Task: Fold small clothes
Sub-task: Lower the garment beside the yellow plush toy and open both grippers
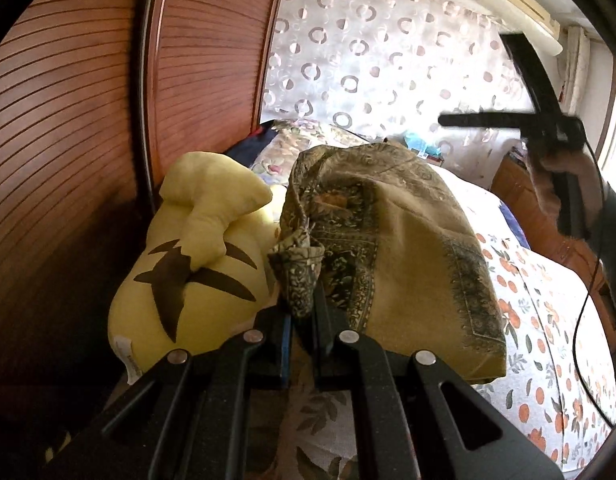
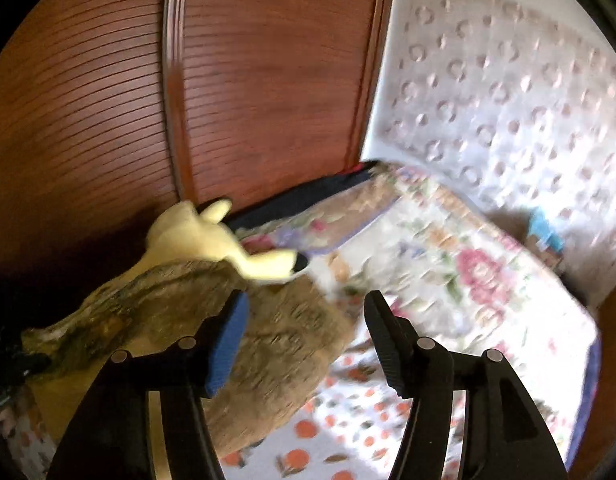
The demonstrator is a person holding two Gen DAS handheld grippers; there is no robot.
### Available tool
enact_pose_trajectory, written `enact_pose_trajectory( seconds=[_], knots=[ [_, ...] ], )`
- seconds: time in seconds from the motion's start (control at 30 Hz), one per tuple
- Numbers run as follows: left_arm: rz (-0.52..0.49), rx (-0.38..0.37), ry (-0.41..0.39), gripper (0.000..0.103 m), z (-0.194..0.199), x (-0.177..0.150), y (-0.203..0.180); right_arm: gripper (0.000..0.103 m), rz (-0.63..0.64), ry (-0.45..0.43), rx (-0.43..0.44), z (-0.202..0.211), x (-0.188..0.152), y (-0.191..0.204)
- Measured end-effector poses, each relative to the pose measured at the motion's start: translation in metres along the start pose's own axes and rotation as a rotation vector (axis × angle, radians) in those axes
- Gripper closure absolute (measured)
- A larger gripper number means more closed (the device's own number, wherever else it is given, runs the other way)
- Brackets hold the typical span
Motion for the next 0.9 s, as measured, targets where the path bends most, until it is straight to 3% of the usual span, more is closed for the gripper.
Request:
enact_pose_trajectory(
  seconds=[0.17,0.23,0.3,0.43,0.53,0.73,0.9],
  knots=[
    [-0.009,0.021,0.014,0.095,-0.001,-0.003,0.001,0.042,-0.013,0.038,0.100,-0.019,-0.035,0.024],
    [-0.017,0.025,0.013,0.095,0.000,-0.002,0.000,0.058,-0.014,0.029,0.162,-0.023,-0.040,0.030],
    [-0.027,0.031,0.017,0.095,0.000,-0.002,-0.001,0.064,-0.011,0.027,0.234,-0.022,-0.050,0.043],
    [-0.021,0.039,0.018,0.093,0.003,-0.002,0.000,0.065,0.040,0.034,0.276,-0.025,-0.069,0.068],
    [-0.030,0.058,-0.015,0.081,0.011,0.002,0.001,0.065,0.070,0.046,0.240,-0.043,-0.084,0.075],
    [-0.064,0.075,-0.068,0.022,0.035,0.012,-0.002,0.065,0.104,0.033,0.200,-0.055,-0.079,0.086],
    [-0.095,0.100,-0.075,0.020,0.047,0.014,-0.010,0.062,0.072,0.032,0.161,-0.048,-0.080,0.095]
  ],
)
Point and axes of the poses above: each gripper's, at about its wrist camera, not at the fingertips, and z roughly against the way its jaws point, y to its left, x to its top, the point moved 7 cm from there along -z, roughly the way its jaws point, and after that the axes turned 12 degrees about -x, right-handed, at the moved point
